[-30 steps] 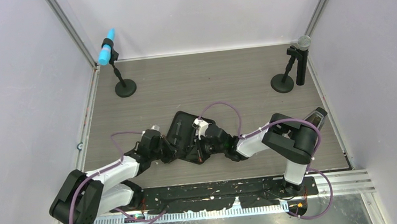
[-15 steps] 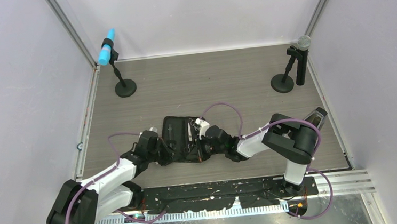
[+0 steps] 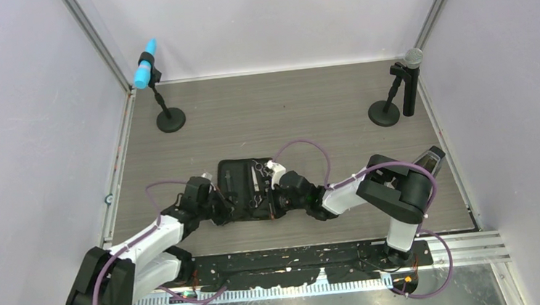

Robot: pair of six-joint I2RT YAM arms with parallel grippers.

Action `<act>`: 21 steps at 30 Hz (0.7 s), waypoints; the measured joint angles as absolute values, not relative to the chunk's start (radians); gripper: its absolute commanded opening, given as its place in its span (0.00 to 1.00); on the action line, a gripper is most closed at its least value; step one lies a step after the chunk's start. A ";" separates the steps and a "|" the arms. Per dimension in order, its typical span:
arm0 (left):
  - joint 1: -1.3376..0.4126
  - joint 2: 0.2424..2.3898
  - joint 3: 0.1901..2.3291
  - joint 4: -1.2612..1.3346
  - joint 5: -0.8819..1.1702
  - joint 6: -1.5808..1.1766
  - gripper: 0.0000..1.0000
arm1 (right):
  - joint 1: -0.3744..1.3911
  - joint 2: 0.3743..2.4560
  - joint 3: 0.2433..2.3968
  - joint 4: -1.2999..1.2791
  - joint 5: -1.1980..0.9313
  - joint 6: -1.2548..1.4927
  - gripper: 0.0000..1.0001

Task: Sort the hair-cutting tools
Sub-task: Place the comb in the hairdressing tool bag.

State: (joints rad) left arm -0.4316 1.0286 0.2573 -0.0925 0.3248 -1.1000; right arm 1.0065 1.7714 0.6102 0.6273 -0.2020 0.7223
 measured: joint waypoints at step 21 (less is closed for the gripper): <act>-0.750 0.939 0.286 -0.247 0.151 -1.255 0.00 | 1.060 1.715 0.604 0.545 -0.040 0.764 0.05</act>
State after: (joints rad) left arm -0.7498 0.9394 0.2855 -0.2466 0.1513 -1.2552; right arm 1.0603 1.7149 0.6037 0.5453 -0.0402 0.7635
